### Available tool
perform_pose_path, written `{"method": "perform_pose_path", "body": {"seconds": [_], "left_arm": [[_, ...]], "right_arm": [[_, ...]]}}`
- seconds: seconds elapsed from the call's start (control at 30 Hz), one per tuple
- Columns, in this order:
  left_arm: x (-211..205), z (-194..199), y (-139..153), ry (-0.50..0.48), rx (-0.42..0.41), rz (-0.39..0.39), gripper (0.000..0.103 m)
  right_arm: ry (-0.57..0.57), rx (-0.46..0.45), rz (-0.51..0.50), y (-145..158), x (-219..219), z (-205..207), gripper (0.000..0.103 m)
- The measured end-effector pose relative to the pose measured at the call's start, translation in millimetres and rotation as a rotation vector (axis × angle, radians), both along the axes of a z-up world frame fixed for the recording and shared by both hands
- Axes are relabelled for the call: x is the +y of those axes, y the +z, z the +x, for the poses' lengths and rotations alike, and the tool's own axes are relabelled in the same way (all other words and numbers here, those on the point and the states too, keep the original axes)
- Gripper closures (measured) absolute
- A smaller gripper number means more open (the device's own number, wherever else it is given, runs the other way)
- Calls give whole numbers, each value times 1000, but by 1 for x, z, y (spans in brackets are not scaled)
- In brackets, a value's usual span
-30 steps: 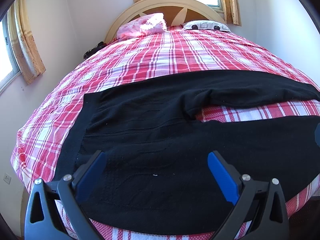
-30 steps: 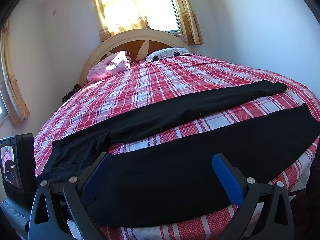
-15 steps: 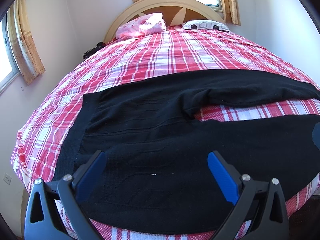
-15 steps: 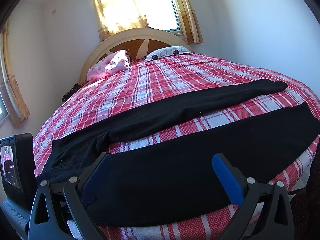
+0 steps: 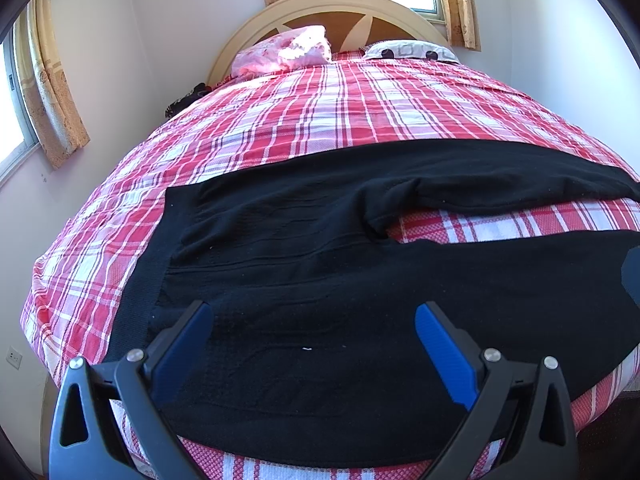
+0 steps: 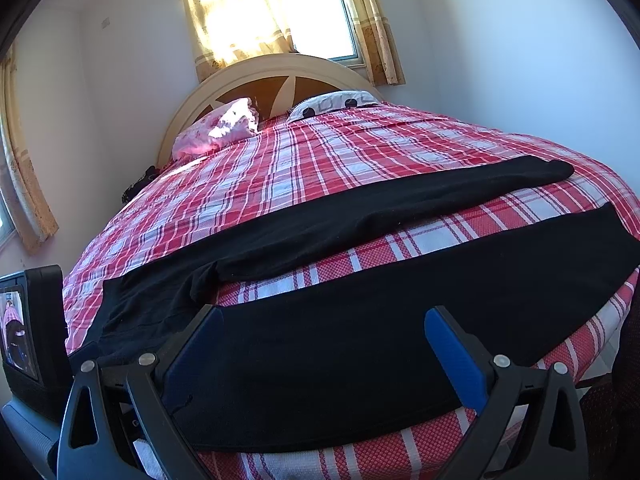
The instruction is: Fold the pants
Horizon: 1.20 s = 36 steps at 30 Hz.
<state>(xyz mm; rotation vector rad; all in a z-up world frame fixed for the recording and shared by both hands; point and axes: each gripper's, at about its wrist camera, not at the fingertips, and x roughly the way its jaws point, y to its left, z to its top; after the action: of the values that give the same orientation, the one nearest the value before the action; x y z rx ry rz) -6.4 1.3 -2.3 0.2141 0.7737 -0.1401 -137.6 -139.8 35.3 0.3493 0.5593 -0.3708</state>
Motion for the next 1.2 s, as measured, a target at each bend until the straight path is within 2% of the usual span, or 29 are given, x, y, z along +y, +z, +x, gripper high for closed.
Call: {"method": "perform_pose_path", "body": {"seconds": [1.2], "left_arm": [[1,5,-3,-6,18,3,0]], "right_arm": [[1,13,2,-4,1,3,1]]}}
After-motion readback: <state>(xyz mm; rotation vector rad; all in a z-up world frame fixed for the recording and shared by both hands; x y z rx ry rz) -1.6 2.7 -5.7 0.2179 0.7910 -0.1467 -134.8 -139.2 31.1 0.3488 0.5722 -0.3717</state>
